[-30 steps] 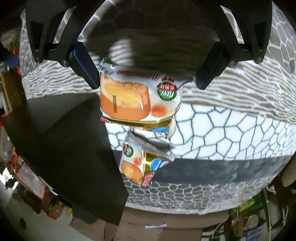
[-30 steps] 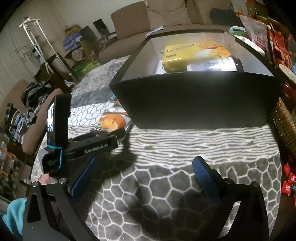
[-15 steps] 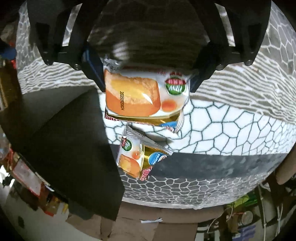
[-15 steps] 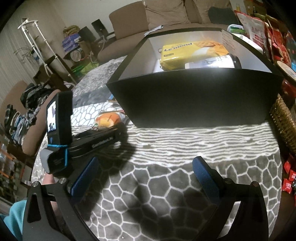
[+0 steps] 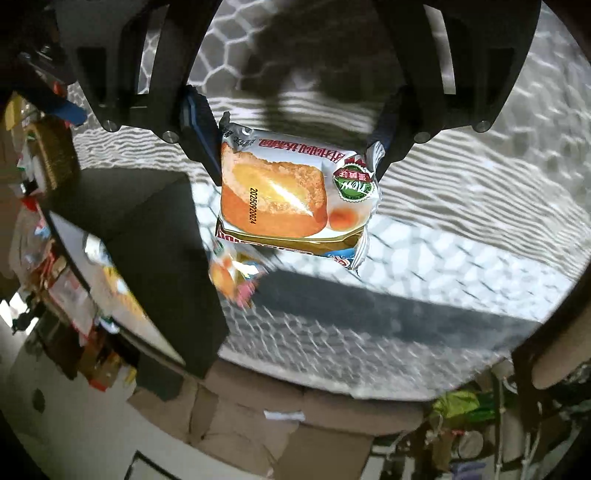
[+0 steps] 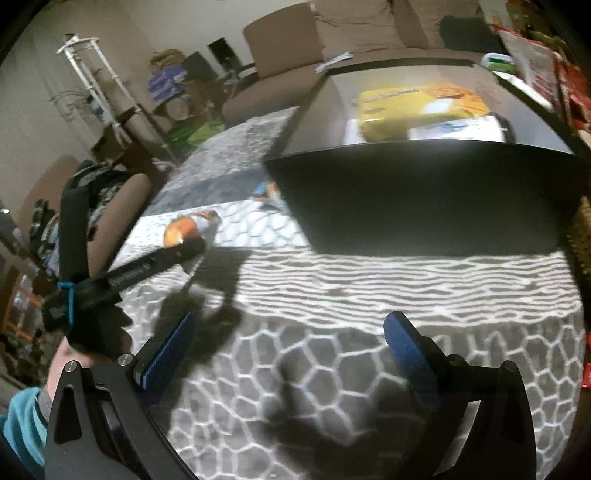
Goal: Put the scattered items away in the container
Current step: 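Grasp the other orange cake pack with the right gripper and lift it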
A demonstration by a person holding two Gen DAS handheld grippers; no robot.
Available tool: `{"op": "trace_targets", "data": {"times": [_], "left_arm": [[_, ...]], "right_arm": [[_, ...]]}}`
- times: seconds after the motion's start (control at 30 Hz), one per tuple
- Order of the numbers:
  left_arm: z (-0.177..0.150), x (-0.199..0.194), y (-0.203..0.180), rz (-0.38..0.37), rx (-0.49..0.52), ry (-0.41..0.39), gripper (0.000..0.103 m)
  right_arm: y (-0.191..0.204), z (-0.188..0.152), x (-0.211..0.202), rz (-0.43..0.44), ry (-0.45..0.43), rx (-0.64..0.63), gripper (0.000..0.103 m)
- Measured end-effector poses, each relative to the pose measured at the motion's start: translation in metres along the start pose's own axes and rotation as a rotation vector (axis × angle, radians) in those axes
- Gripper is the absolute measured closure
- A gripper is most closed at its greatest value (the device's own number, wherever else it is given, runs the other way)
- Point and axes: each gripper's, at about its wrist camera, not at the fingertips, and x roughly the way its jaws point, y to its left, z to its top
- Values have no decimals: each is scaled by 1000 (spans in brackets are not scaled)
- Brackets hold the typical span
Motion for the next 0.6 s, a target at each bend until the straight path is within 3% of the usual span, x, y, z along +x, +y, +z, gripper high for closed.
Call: {"op": "trace_targets", "data": {"times": [0.2,0.33,0.6], "left_arm": [[22,-44,40,59,4,-81,33],[25,-52,66,65,-22,-126,33],[28,-47,116,18,-142,-103,33]], "right_arm": [[46,9,14,43,-19,-55,0],[65,27,45,74,-11,8,0],[82,82,127,-100,-30,111,0]]}}
